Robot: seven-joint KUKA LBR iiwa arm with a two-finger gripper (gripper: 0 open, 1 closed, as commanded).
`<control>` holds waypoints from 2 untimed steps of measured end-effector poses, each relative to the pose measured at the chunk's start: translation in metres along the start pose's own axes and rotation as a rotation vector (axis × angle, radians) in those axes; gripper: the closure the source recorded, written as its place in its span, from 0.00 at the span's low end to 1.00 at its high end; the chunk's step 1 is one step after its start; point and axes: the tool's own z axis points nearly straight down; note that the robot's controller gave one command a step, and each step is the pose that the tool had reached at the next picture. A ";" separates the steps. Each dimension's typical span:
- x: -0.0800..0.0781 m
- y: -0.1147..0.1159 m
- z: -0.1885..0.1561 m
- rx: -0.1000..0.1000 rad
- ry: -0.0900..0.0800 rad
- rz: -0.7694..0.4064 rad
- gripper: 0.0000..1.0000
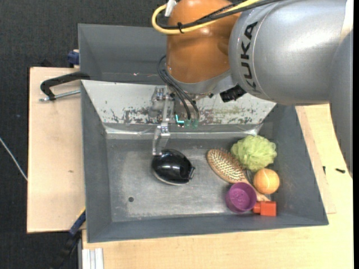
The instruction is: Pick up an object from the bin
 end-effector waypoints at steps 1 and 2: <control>-0.002 -0.001 -0.005 -0.001 -0.008 0.002 0.00; 0.027 -0.025 0.062 -0.002 -0.010 0.076 0.00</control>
Offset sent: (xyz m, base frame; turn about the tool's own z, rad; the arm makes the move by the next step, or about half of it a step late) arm -0.0724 -0.0637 -0.1653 0.1939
